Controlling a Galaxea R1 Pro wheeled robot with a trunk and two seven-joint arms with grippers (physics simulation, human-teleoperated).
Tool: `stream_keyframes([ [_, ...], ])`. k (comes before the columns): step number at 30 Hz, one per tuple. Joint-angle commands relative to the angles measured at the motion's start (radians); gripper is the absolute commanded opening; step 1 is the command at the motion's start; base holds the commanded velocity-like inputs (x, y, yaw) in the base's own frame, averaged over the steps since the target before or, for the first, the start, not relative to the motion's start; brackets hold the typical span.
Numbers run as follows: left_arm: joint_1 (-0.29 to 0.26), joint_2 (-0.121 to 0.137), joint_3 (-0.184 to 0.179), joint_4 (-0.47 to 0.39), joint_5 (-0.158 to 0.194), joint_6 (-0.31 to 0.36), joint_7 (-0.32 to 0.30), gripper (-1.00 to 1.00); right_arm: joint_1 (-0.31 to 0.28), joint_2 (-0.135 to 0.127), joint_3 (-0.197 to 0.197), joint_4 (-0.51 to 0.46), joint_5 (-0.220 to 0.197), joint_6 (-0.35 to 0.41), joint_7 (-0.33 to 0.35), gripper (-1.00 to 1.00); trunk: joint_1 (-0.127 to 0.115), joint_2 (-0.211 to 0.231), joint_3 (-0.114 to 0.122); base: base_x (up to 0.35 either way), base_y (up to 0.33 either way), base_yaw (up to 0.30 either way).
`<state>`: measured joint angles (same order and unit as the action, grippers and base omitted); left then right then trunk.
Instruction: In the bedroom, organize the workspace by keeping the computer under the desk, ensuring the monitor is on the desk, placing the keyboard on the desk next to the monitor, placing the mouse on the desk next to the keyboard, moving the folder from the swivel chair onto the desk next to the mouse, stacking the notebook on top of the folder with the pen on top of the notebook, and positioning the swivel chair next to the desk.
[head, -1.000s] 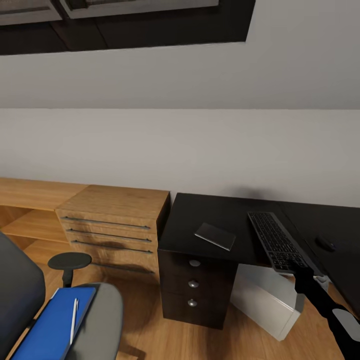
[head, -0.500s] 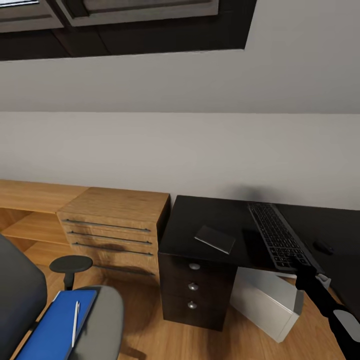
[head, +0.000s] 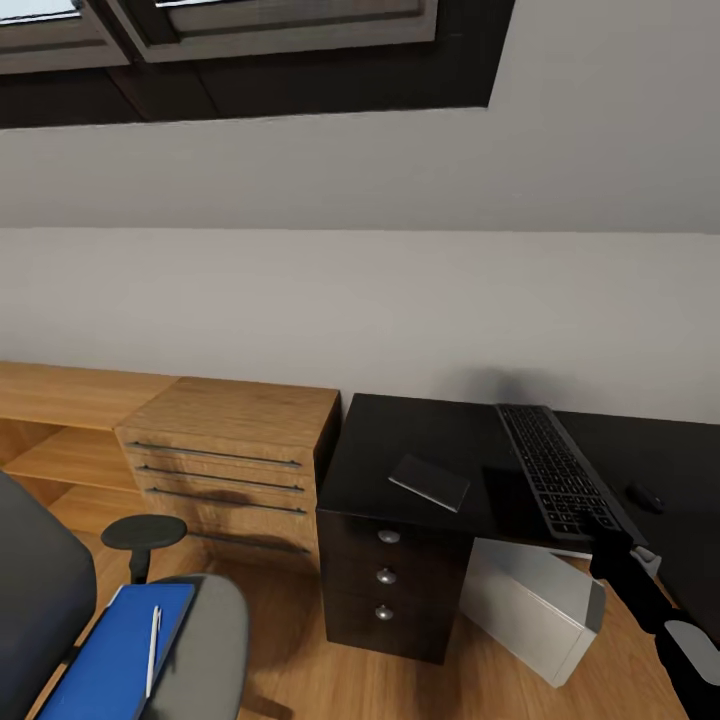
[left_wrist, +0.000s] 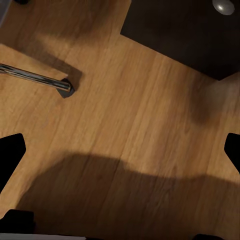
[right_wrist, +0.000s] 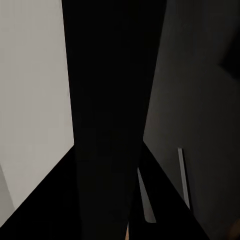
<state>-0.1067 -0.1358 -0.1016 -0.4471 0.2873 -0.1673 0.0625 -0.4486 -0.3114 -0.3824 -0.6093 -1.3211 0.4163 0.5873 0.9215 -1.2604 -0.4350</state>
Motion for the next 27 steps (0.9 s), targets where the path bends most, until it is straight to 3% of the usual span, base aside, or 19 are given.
stream_keyframes([
  [1,-0.001,0.001,-0.008,0.000,0.009,-0.004,0.007,1.00,-0.001,0.000,-0.001,0.001,-0.009,0.010,-0.001,-1.00,0.000,-0.001,-0.001,0.000,0.000,0.000],
  [12,-0.001,0.002,-0.008,0.001,0.009,-0.005,0.005,1.00,-0.001,0.003,0.001,-0.004,-0.009,0.004,-0.094,-1.00,0.000,-0.001,-0.001,-0.060,0.000,0.000],
  [18,-0.001,0.002,-0.007,0.001,0.009,-0.005,0.005,1.00,-0.001,0.004,0.002,-0.007,-0.010,-0.043,-0.094,-1.00,0.000,-0.001,-0.001,-0.296,0.000,0.000],
  [27,-0.001,0.001,-0.007,0.001,0.009,-0.005,0.005,1.00,-0.001,0.004,0.021,-0.009,-0.009,-0.052,-0.068,-1.00,0.000,-0.001,-0.001,-0.279,0.000,0.000],
])
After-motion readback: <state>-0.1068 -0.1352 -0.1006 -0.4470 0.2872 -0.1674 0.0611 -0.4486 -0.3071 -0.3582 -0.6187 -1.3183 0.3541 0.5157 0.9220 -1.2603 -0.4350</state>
